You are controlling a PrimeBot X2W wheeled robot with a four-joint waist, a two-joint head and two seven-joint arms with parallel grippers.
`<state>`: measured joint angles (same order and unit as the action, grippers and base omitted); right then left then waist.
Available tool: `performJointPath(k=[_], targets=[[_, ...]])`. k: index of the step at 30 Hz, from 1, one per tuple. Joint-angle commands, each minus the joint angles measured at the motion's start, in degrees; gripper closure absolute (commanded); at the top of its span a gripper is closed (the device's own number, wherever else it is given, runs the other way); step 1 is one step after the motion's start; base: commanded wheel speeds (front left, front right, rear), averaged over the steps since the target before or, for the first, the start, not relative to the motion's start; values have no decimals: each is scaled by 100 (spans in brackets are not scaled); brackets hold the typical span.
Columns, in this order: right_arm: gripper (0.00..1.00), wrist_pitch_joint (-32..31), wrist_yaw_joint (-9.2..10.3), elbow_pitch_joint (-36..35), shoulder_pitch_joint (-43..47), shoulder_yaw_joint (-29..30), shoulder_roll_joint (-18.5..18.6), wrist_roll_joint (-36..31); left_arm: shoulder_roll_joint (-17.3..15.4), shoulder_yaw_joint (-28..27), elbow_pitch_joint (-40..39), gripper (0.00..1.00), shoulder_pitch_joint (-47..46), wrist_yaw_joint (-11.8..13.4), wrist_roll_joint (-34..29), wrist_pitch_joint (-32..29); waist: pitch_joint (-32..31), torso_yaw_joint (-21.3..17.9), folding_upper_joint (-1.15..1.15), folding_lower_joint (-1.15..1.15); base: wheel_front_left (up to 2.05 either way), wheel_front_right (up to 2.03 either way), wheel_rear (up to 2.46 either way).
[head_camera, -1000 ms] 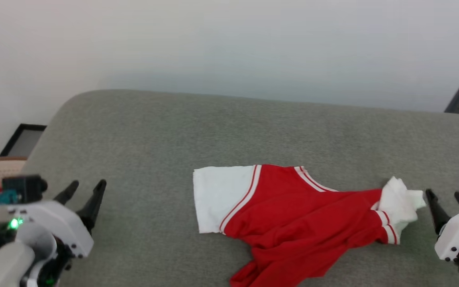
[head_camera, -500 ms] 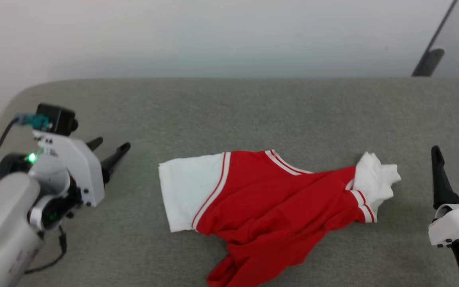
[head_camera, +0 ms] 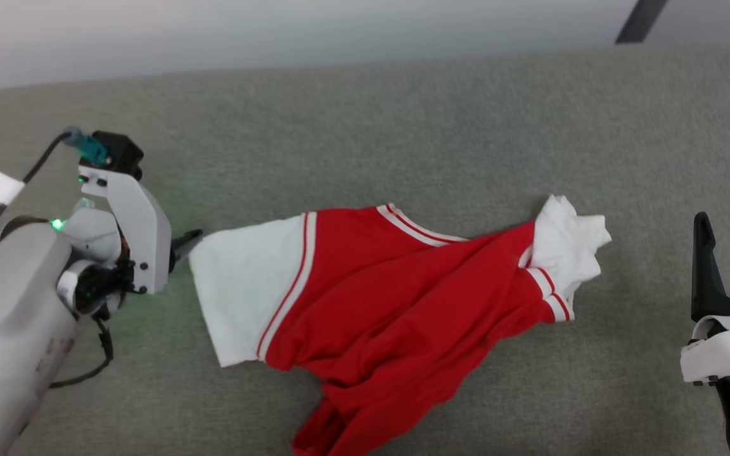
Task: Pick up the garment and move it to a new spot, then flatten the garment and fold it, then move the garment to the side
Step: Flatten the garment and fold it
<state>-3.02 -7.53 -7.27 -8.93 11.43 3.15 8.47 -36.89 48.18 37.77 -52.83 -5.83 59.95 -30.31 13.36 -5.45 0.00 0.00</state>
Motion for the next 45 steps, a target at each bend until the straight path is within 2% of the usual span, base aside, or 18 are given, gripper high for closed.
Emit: performJointPath(k=[1, 12, 16, 24, 33, 34, 35, 36, 40, 45], targets=[[0, 24, 8, 10, -68, 28, -15, -5, 46, 28, 76, 0, -74, -29, 6, -53, 224, -176, 0, 0, 0, 0, 0], [0, 24, 9, 75, -226, -16, -29, 71, 368, 293, 1019, 0, -190, -104, 90, -593, 530, -249, 0, 0, 0, 0, 0], [0, -13, 9, 91, -234, 12, -29, 49, 525, 291, 1333, 0, -111, 0, 295, -1000, 554, -232, 0, 0, 0, 0, 0], [0, -70, 9, 115, -276, 42, -29, 20, 841, 292, 1416, 0, -78, 106, 604, -1697, 522, -172, 0, 0, 0, 0, 0], [0, -91, 9, 186, -292, -10, -30, 70, 886, 322, 1132, 0, 46, 193, 684, -1830, 479, -164, 0, 0, 0, 0, 0], [0, -104, 9, 199, -288, -24, -31, 80, 908, 326, 1132, 13, 104, 201, 705, -1875, 473, -167, 0, 0, 0, 0, 0], [0, -130, 9, 209, -287, -38, -30, 87, 908, 360, 1077, 55, 136, 151, 670, -1850, 468, -168, 0, 0, 0, 0, 0], [0, -150, 9, 223, -288, -59, -31, 106, 900, 332, 1055, 100, 150, 148, 675, -1739, 462, -168, 0, 0, 0, 0, 0], [0, -399, 9, 292, -330, -185, -30, 115, 881, 296, 1007, 100, 150, 158, 662, -1578, 427, -141, 0, 0, 0, 0, 0], [0, -1078, 9, 565, -488, -415, 60, 189, 859, 296, 934, 100, 146, 137, 656, -1532, 392, -31, 0, 0, 0, 0, 0]])
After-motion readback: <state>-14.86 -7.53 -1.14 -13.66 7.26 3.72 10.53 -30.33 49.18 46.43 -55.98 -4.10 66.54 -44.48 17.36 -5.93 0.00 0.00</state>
